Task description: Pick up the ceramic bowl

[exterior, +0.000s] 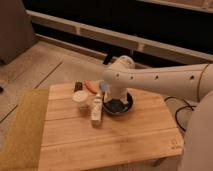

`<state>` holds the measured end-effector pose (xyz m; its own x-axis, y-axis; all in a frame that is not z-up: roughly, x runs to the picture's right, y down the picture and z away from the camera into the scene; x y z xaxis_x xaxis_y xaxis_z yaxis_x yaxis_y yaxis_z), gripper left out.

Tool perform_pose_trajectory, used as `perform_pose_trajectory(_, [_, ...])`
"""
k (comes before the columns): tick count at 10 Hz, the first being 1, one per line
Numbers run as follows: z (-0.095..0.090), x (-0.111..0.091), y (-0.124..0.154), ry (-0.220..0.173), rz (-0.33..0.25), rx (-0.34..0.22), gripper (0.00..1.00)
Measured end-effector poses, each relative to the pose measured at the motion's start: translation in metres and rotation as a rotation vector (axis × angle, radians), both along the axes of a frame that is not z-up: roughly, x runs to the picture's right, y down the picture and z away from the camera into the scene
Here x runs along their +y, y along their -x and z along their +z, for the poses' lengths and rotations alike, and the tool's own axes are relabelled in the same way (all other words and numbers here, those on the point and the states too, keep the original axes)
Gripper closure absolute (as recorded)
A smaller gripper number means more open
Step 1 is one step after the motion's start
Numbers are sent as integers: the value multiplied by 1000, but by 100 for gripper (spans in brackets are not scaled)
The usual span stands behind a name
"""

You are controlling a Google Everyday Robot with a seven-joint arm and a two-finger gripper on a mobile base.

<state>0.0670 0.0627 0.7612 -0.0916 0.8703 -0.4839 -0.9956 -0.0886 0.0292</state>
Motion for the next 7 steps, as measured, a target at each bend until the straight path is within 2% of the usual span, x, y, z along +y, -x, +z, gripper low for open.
perform_pose_trajectory(2, [5, 0, -10, 7, 19, -3, 35])
perform_pose_trajectory(4, [4, 0, -5, 7, 15, -10, 35])
perform_pose_trajectory(7, [-5, -3, 5, -40, -21, -28, 35])
